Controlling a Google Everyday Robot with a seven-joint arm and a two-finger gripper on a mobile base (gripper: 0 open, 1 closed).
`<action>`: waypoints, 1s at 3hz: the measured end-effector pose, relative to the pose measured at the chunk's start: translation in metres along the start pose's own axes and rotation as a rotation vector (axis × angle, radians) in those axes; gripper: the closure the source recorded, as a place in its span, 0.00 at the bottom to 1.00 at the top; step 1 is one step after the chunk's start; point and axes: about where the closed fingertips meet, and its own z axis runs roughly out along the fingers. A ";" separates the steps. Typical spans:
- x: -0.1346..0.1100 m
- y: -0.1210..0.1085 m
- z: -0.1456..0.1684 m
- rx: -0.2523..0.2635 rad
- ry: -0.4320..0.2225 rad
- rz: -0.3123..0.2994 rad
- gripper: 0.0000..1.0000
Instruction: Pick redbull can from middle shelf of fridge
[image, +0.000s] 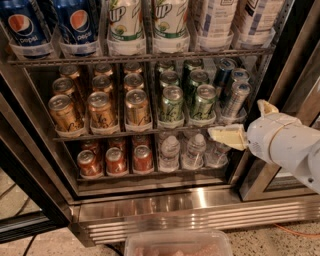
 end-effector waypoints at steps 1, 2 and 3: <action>0.000 -0.007 0.006 0.031 -0.032 0.003 0.19; 0.002 -0.009 0.012 0.047 -0.059 0.007 0.18; 0.006 -0.010 0.015 0.060 -0.090 0.027 0.20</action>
Offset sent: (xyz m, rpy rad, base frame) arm 0.0116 -0.0147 -0.0192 0.0367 -0.1026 -0.0346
